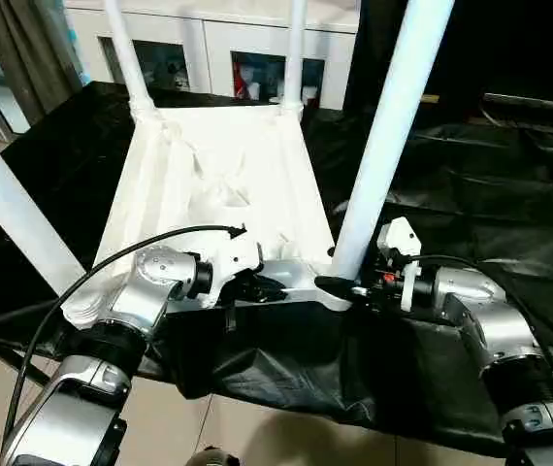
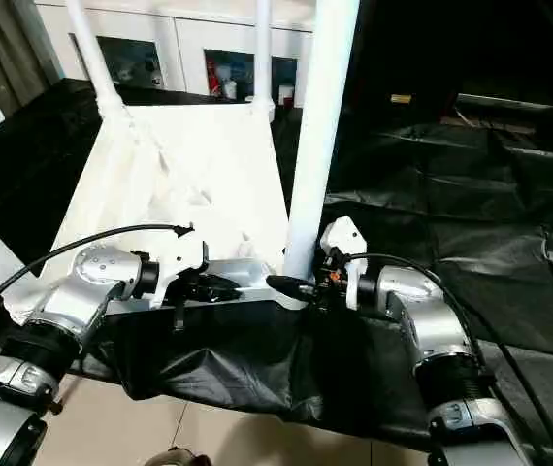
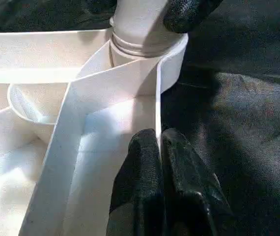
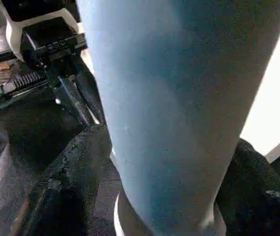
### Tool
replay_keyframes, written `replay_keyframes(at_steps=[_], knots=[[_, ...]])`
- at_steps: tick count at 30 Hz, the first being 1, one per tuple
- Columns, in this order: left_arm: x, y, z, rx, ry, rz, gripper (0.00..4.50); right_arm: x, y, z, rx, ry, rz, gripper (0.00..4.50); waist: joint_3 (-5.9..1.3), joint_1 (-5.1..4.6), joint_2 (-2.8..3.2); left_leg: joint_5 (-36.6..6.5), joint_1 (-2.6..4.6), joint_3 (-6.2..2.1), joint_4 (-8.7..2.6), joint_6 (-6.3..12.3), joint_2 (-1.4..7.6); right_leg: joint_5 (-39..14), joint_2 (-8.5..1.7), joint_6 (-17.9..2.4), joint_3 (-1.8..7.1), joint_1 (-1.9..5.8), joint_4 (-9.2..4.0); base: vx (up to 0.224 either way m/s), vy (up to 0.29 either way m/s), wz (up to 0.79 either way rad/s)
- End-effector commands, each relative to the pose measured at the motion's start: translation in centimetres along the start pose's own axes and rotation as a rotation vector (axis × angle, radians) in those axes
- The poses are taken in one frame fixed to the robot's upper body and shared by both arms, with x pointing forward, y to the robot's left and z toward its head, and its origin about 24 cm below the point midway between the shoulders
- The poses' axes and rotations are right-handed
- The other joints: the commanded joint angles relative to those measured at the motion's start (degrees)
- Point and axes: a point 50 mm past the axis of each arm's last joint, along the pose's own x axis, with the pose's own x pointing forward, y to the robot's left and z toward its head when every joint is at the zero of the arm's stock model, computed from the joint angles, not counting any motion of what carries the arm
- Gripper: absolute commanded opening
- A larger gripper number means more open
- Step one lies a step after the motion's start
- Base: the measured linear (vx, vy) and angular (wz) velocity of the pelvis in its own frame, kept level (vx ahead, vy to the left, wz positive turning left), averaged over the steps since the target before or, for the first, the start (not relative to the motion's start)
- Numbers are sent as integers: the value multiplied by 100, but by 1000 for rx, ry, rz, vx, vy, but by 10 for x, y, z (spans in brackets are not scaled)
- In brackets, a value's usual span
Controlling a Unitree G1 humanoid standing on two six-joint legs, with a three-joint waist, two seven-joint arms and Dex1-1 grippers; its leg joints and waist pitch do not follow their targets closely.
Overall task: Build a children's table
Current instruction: Rotate leg to tighten
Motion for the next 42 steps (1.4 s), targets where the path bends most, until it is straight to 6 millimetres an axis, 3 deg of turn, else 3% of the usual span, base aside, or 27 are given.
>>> replay_keyframes(at_steps=[1,2,8,13,15,17,18,20,23,26,27,29,30,31,32,36,41,42], knots=[[3,-1,5,-8,-64,8,0,2,4,-4,1,33,54,277,-383,6,-126,-750,136,-262,-375,420,511,-809,-548,-1330,374,238,-377,0,0,0],[3,-1,4,-9,-63,8,0,2,4,-4,1,35,55,254,-381,12,-124,-779,142,-260,-375,408,512,-880,-548,-1312,375,232,-387,0,0,0],[3,-3,3,-11,-58,13,0,3,5,-8,10,47,69,208,-386,16,-132,-760,129,-268,-373,392,509,-911,-547,-1276,372,238,-379,0,0,0],[13,4,8,-8,-61,95,0,8,8,-17,67,43,4,199,-374,20,-129,-837,144,-269,-380,377,514,-1009,-550,-1271,372,223,-400,0,0,0],[23,10,12,-8,-42,168,0,16,8,-24,96,48,-100,197,-352,0,-98,-1062,170,-285,-404,238,506,-1374,-557,-1189,380,209,-457,0,0,0],[29,14,16,-16,-33,215,0,21,8,-29,108,53,-168,197,-330,-29,-121,-1334,206,-300,-430,66,507,-1805,-575,-1089,388,191,-524,0,0,0],[34,19,20,-29,-32,267,0,27,7,-32,138,51,-245,196,-324,-44,-85,-1478,224,-312,-438,-18,503,-2024,-587,-1024,391,184,-559,0,0,0],[40,23,24,-45,-31,320,0,33,6,-35,176,49,-324,196,-278,-90,-102,-1815,266,-336,-469,-165,493,-2500,-581,-932,381,152,-626,0,0,0],[53,28,35,-74,-39,402,0,46,4,-39,260,37,-476,195,-272,-113,-92,-2168,325,-385,-473,-263,494,-3061,-619,-731,371,147,-709,0,0,0],[64,29,43,-88,-34,450,0,58,0,-39,319,51,-620,195,-287,-170,-76,-2237,319,-409,-514,-347,503,-2922,-601,-713,364,143,-703,0,0,0],[67,29,45,-89,-35,454,0,63,0,-37,316,48,-628,195,-289,-186,-22,-2294,336,-402,-512,-372,495,-2755,-595,-758,370,131,-698,0,0,0],[71,27,47,-71,-42,441,0,70,2,-30,298,22,-599,195,-297,-199,-64,-2228,289,-400,-532,-316,501,-2496,-598,-782,373,175,-689,0,0,0],[72,27,48,-65,-41,438,0,72,2,-28,294,13,-594,230,-304,-196,-56,-2180,290,-393,-535,-298,503,-2387,-599,-803,375,178,-682,0,0,0],[72,26,47,-52,-37,430,0,73,3,-26,292,-5,-575,251,-303,-208,-111,-2110,271,-382,-546,-258,504,-2235,-587,-833,378,192,-669,0,0,0],[72,26,47,-46,-35,426,0,74,3,-24,291,-13,-566,265,-300,-193,-86,-2089,287,-374,-539,-227,503,-2186,-600,-867,390,182,-665,0,0,0],[60,23,39,-26,-59,342,0,71,9,-14,161,-28,-369,286,-299,-159,-157,-1884,239,-363,-513,-41,497,-2260,-643,-842,396,231,-668,0,0,0],[41,16,26,17,-57,211,0,49,11,-10,103,-9,-144,286,-316,-117,-155,-1455,174,-343,-497,194,518,-1898,-622,-933,392,288,-603,0,0,0],[38,15,24,19,-57,195,0,46,11,-9,98,-6,-120,286,-314,-113,-136,-1434,187,-328,-501,200,527,-1839,-608,-957,399,260,-595,0,0,0]])
